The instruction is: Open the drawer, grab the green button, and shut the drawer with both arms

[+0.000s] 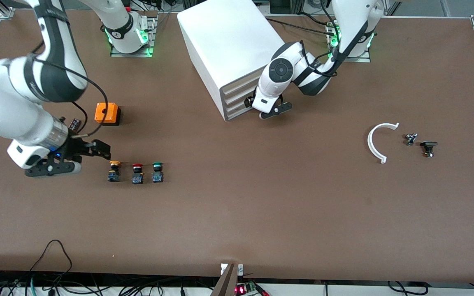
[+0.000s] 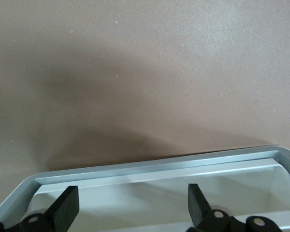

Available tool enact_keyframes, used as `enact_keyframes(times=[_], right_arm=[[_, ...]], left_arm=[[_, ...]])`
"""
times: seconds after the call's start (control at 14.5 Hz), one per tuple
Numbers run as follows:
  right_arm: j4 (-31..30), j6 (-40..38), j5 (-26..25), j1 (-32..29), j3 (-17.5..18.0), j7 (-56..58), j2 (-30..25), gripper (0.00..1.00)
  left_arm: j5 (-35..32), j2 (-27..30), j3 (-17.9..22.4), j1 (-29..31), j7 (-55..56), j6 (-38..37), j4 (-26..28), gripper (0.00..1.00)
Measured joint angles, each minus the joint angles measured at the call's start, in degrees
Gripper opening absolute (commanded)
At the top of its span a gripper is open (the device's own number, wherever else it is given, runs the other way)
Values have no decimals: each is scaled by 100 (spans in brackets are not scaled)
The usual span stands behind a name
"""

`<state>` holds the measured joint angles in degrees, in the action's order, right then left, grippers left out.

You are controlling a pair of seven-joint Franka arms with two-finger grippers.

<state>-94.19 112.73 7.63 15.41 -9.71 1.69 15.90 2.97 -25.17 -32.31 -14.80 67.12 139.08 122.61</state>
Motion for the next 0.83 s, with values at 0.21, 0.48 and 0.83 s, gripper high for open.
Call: enact_keyframes(times=[0.21, 0.48, 0.83], right_arm=[[-3, -324, -135, 0, -50, -23, -340, 100], [-6, -672, -199, -442, 215, -98, -726, 100], [-11, -1140, -387, -1053, 670, -99, -1191, 100]], left_arm=[[-4, 41, 4, 46, -125, -73, -22, 99], [-87, 408, 43, 563, -1409, -840, -499, 99], [-773, 708, 62, 1444, -3527, -3054, -2200, 99]])
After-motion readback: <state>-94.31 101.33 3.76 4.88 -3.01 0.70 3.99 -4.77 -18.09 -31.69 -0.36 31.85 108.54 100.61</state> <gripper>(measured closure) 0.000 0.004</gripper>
